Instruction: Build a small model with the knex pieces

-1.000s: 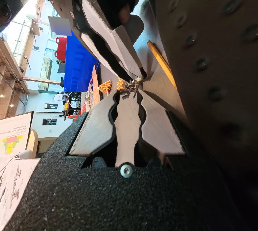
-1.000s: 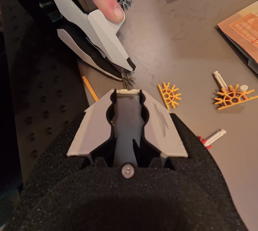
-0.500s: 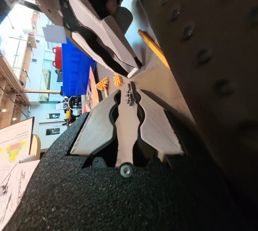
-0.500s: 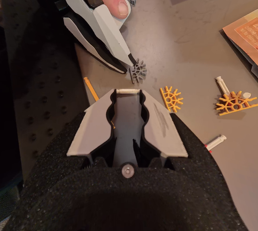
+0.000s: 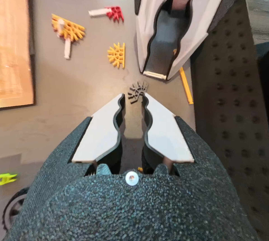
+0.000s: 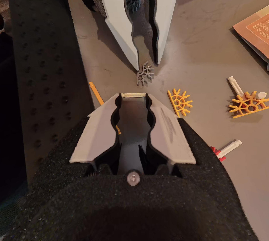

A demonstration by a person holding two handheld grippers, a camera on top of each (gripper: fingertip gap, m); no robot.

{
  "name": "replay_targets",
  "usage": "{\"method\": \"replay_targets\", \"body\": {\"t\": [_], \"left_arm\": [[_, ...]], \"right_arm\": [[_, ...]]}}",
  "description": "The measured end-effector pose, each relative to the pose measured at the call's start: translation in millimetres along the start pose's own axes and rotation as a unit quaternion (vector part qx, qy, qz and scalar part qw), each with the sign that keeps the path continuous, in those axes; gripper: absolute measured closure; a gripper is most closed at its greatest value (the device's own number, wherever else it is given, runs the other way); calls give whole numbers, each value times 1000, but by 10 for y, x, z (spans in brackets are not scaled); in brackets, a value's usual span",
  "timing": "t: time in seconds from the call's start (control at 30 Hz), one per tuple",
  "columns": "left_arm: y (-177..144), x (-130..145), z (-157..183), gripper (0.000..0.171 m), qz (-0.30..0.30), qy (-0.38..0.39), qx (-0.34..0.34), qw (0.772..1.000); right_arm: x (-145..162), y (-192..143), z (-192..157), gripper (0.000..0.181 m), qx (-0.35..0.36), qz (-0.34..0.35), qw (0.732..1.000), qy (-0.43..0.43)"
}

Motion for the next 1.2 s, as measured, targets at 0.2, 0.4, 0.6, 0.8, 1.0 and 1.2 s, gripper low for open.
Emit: {"method": "replay_targets", "body": {"t": [0.2,0.4,0.6,0.8,1.0,1.2], "left_arm": [[55,9,-61,161,1,35,-45,998],[29,-74,-127,152,17,3,-69,997],[161,-150,-179,133,2,-65,-84,994],[227,-213,-104,151,11,-59,-87,994],[198,-199,21,156,5,44,-68,997],[112,-135,47,159,-11,109,-82,991]], "right_arm": [[3,0,0,149,0,3,1000,-6],[14,-18,1,149,-2,7,1000,-9],[42,-45,6,149,4,10,1000,-9],[83,-83,17,149,10,10,1000,-14],[131,-130,15,149,19,7,1000,-22],[156,-149,37,149,42,-3,998,-37]]}}
Point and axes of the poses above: each gripper's, where its closed fingertips meet, y out along the fingers, x out of its underside, z = x × y across the jaws, the point moved 1 cm from there along -y, back along the fingers, and after that the axes turned 3 degrees about -x, right-handed, at the moved point
